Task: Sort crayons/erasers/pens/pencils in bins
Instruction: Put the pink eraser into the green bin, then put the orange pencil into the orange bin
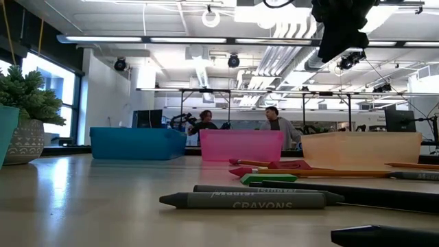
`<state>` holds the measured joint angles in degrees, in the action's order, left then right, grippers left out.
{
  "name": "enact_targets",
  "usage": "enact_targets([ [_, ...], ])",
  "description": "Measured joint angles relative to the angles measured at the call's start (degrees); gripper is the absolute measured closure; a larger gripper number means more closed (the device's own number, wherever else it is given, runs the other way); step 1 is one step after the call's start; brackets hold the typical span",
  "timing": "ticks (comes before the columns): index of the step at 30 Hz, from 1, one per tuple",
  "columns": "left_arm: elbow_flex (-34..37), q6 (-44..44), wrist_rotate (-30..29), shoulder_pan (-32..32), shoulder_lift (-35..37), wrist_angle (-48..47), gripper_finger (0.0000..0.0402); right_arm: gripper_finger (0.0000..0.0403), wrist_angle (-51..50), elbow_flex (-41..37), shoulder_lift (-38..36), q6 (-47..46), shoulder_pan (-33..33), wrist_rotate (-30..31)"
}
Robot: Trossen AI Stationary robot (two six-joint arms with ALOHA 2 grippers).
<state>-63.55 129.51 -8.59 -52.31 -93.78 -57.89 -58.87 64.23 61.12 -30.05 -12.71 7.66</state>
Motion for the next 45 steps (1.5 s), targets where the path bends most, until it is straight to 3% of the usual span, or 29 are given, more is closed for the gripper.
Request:
enact_targets([
  [9,5.2,-0.6,0.6,1.5,0.0,3.0,0.0346,0.03,0.0,0.0,0.0,-3.9,1.0,-3.4],
  [22,8.4,-3.7,3.4,3.7,0.0,4.9,0.0337,0.03,0.0,0.0,0.0,-12.8,11.4,-4.6],
  [33,8.4,-6.2,3.6,4.1,0.0,4.9,0.0273,0.03,0.0,0.0,0.0,-20.8,20.0,2.4],
  [45,8.4,-10.6,6.5,4.1,0.0,4.8,0.0205,0.03,0.0,0.0,0.1,-26.7,24.6,8.2],
])
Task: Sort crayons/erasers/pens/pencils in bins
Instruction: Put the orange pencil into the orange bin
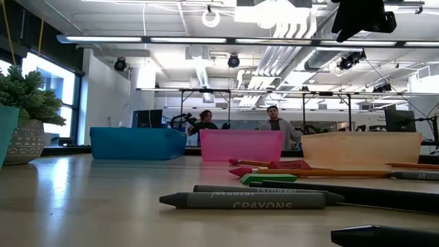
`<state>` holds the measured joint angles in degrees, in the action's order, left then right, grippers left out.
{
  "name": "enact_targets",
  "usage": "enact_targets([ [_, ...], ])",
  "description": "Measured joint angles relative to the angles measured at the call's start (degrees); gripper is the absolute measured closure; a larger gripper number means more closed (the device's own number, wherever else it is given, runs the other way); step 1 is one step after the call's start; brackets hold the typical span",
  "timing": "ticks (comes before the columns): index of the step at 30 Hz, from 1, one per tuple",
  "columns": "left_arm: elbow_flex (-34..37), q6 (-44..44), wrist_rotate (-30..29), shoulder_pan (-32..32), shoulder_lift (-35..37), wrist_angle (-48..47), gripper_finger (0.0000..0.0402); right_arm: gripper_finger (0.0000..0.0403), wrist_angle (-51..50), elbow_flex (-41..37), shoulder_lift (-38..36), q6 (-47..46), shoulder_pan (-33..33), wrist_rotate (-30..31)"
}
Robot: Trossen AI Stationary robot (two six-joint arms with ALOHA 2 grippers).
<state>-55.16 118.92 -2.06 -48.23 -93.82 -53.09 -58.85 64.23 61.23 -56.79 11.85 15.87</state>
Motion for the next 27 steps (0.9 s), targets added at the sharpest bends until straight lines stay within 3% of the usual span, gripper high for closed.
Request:
enact_targets([
  [18,0.0,-5.3,-0.3,0.0,6.3,-2.9,0.0204,0.03,0.0,0.0,0.0,-2.3,0.2,4.2],
  [27,0.0,-6.4,-4.6,0.9,12.5,-3.0,0.0204,0.03,0.0,0.0,0.0,-2.3,0.2,5.6],
])
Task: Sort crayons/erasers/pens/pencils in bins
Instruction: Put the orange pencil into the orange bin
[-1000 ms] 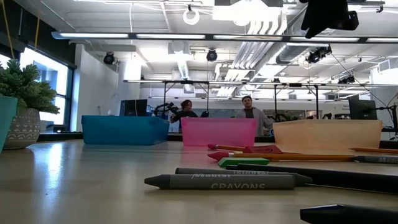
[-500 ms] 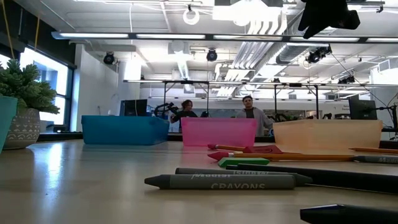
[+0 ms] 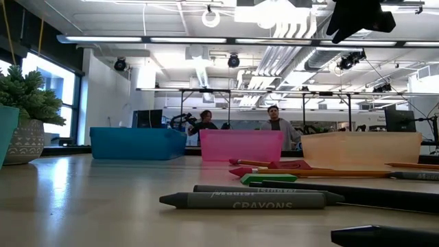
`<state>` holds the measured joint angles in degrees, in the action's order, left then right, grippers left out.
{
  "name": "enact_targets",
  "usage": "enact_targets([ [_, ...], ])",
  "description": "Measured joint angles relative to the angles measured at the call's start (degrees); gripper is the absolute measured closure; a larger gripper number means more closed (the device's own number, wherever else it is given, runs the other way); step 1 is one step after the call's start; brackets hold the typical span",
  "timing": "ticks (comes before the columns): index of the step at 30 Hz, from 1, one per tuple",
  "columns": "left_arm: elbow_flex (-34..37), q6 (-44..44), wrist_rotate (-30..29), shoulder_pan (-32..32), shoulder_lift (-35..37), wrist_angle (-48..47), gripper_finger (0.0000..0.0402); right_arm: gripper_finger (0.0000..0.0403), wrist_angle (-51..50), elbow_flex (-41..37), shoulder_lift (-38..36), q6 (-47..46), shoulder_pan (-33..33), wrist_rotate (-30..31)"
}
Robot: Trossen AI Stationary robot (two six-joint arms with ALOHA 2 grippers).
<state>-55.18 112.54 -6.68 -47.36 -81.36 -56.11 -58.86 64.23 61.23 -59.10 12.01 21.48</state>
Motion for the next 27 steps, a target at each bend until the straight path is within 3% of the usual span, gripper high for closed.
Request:
enact_targets([
  [16,0.0,-3.0,-5.7,8.8,10.8,0.2,0.0204,0.03,0.0,0.0,0.0,10.7,-4.1,2.9],
  [27,0.0,-13.3,-8.1,22.4,12.0,1.8,0.0204,0.03,-4.9,0.0,0.0,21.8,-12.4,-1.9],
])
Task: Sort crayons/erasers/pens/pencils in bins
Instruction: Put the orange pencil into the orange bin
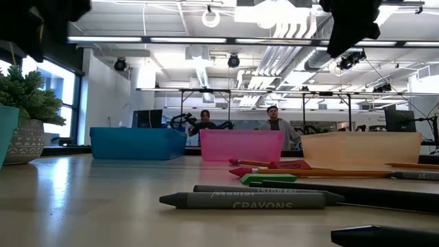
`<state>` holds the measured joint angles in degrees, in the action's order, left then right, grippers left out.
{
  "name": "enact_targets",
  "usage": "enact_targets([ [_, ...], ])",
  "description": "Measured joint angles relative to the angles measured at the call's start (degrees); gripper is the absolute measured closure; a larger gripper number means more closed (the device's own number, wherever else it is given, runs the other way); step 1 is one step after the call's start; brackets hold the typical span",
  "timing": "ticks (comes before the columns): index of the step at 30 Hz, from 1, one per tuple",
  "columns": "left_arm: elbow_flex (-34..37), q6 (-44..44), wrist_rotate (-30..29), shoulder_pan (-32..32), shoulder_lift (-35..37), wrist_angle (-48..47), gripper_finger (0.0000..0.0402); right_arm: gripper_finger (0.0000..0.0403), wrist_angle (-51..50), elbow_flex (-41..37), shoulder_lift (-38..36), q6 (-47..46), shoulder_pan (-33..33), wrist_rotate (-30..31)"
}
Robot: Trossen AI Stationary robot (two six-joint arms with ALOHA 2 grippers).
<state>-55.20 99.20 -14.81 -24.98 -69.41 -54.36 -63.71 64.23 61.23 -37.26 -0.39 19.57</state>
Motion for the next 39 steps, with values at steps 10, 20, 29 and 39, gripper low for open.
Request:
enact_targets([
  [10,0.0,-18.6,-2.4,14.2,0.0,9.3,0.0204,0.03,-5.2,-0.7,0.0,10.3,-8.5,-5.9],
  [20,0.0,-35.6,1.0,27.1,0.0,14.5,0.0204,0.03,-6.4,-6.3,0.0,8.5,-10.8,-10.2],
  [29,0.0,-52.7,10.3,37.4,0.1,15.3,0.0204,0.03,-6.4,-12.7,-0.2,-0.2,-10.5,-17.5],
  [39,0.0,-64.0,16.9,43.1,0.1,15.3,0.0204,0.03,-5.9,-17.4,-0.2,-9.0,-5.0,-20.1],
])
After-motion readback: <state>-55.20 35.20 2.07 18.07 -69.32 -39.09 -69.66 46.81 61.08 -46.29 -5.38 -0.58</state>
